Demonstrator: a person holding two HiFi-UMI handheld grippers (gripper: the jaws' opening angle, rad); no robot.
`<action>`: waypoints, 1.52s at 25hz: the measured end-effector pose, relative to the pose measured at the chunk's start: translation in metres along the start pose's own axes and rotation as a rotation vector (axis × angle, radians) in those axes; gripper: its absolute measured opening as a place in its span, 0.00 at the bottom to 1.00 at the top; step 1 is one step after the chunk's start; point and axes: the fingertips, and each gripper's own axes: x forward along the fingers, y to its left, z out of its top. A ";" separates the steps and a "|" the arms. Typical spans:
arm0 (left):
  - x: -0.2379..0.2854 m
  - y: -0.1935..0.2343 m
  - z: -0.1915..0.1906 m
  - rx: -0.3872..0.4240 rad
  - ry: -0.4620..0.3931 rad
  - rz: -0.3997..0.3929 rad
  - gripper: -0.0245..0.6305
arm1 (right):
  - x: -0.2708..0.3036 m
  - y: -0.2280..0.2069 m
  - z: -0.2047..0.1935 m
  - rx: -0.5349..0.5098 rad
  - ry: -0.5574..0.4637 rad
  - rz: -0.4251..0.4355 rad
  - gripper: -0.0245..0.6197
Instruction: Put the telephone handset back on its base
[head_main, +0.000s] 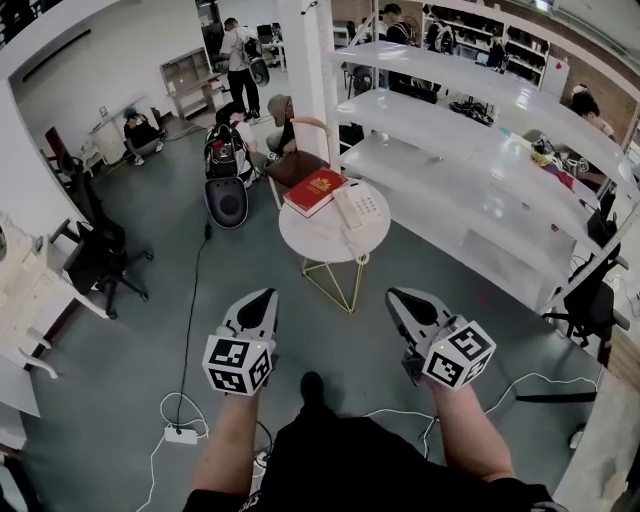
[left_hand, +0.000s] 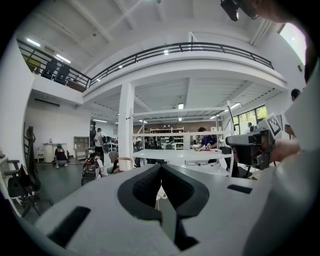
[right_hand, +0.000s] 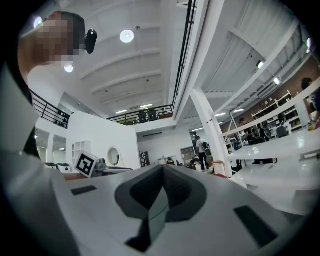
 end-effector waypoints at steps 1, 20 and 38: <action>0.005 0.000 -0.001 -0.002 0.001 -0.005 0.05 | 0.001 -0.004 -0.002 0.004 0.003 -0.004 0.05; 0.168 0.079 -0.009 -0.073 0.018 -0.127 0.05 | 0.115 -0.110 -0.019 0.023 0.102 -0.116 0.05; 0.258 0.221 -0.029 -0.123 0.046 -0.183 0.05 | 0.285 -0.137 -0.054 0.039 0.230 -0.124 0.05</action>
